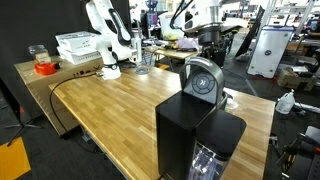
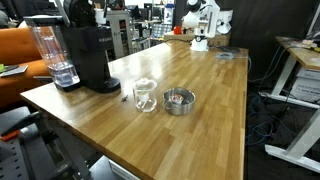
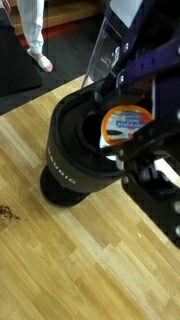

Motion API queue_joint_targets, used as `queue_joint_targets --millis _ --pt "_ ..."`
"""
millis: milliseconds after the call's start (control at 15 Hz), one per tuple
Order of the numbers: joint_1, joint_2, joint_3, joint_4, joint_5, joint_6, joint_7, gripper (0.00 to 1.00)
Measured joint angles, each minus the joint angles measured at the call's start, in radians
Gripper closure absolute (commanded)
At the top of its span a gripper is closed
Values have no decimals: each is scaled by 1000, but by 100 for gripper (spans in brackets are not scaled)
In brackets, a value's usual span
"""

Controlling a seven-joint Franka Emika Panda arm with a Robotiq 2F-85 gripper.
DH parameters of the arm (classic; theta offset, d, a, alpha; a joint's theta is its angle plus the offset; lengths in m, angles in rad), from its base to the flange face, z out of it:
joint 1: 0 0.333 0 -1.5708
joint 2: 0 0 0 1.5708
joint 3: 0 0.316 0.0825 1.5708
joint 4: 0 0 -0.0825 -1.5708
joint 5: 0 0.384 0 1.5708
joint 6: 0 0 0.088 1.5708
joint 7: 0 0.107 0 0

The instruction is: Pick the lid on the table, put it on the jar, then put one cup in the pot and another cup inside the coffee maker

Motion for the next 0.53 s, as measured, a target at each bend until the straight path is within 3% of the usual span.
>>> queue_joint_targets --millis 533 --pt "12 -11 13 -1 0 -26 0 85"
